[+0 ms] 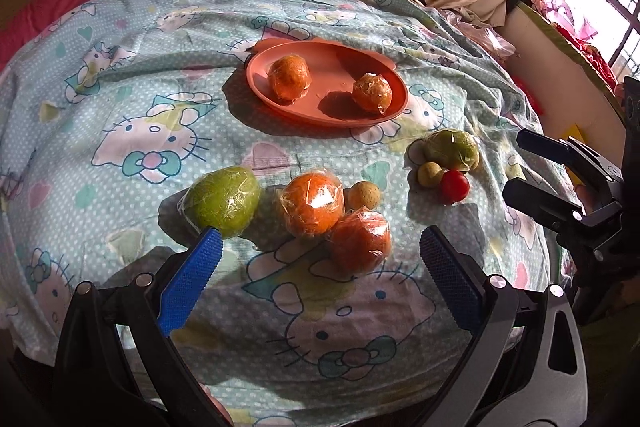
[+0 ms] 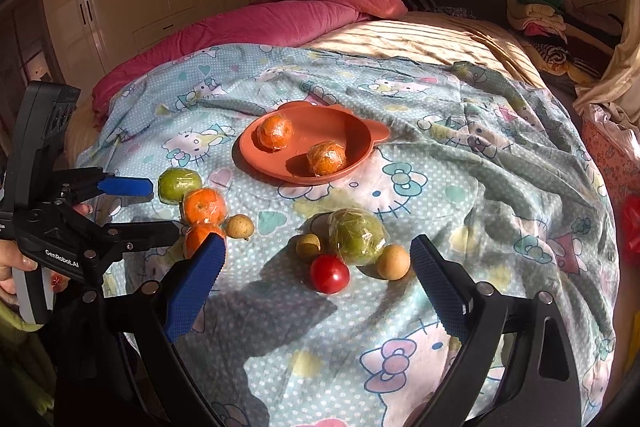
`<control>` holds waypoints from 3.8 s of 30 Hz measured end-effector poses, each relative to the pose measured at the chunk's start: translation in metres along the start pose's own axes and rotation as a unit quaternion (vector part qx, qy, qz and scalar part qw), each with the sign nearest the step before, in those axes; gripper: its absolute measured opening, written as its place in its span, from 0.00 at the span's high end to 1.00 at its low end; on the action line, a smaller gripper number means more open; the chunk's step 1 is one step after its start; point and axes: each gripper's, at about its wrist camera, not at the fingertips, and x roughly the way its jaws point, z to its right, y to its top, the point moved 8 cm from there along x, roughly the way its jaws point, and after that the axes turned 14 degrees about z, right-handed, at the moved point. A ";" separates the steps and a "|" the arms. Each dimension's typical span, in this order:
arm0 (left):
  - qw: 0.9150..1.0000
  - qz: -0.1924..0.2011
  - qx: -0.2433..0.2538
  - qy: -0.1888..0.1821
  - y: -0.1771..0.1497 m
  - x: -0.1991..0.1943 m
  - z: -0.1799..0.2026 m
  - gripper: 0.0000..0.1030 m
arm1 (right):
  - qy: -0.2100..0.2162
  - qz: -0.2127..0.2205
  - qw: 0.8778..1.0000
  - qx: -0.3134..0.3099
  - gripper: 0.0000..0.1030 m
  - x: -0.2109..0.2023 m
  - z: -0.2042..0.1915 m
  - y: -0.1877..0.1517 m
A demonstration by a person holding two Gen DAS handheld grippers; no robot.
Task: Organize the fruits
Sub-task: 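Withdraw both tools from the plate back toward the remaining fruit, then grasp a bagged orange with the left tool while the right tool grasps the red tomato, then lift the bagged orange and the tomato and carry both over the plate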
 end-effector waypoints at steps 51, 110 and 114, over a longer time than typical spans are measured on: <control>0.998 -0.038 -0.031 -0.035 -0.022 0.040 0.021 0.51 | 0.011 -0.052 0.999 0.012 0.73 0.044 0.011 -0.047; 0.999 0.008 -0.008 -0.052 0.058 0.035 0.020 0.68 | 0.031 0.006 0.999 0.025 0.73 0.030 0.017 0.026; 0.999 0.010 -0.010 -0.050 0.065 0.042 0.017 0.68 | 0.029 0.010 0.999 0.019 0.73 0.037 0.021 0.037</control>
